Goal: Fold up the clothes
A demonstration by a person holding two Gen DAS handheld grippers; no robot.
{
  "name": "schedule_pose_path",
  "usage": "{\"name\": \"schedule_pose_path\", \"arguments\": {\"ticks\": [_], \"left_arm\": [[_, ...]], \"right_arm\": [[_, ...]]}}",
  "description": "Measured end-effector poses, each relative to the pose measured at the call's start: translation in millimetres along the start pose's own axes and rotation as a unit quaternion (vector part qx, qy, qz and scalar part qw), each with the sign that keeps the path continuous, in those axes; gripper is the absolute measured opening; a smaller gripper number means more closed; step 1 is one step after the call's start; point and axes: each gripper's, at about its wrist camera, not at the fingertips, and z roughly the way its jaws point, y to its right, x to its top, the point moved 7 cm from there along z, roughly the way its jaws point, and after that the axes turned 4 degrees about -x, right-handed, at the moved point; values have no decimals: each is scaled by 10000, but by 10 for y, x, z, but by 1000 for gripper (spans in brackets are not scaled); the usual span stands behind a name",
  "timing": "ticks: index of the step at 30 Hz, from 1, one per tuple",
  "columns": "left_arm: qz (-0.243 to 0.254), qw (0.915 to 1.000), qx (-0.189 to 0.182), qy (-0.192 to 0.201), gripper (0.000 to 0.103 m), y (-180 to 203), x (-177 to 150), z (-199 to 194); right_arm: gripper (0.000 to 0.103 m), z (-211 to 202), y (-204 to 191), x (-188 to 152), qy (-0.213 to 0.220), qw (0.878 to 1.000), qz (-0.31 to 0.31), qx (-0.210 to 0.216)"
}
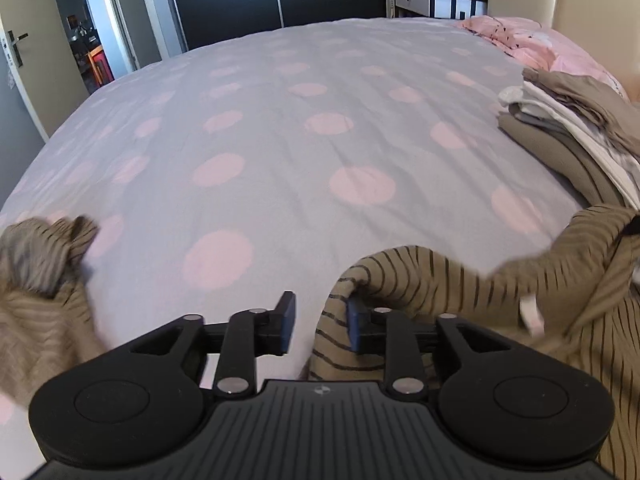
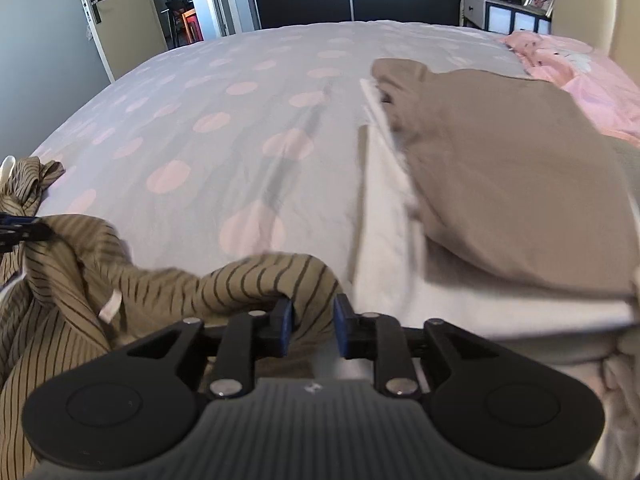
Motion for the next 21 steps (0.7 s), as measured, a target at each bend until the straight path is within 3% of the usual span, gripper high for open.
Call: {"name": "schedule_pose_path", "arguments": {"ticks": [2,3,9,15,21], "left_arm": [[-27,10000,-23,-54,42,-20,-139,-155],[-31,9999,-67,-91,42,-11,-222,-227],[-189,9993,-174,-271,47,39,-667,-468],[-348,9981,-376,-356,44,85,-938,-678],[-474,9966,-468,-478,47,126,-1206,-826]], "right_arm": [[32,-41,24,-61,-46,10000,-23,10],[37,-112,37,-112,-27,10000,-54,-50],[47,-475,33,-419,-63,9997,-246,-2],[48,-740,-160,-647,-244,9988,-297,317],[51,-1057,-105,-883,-139,9995,-220,166]]}}
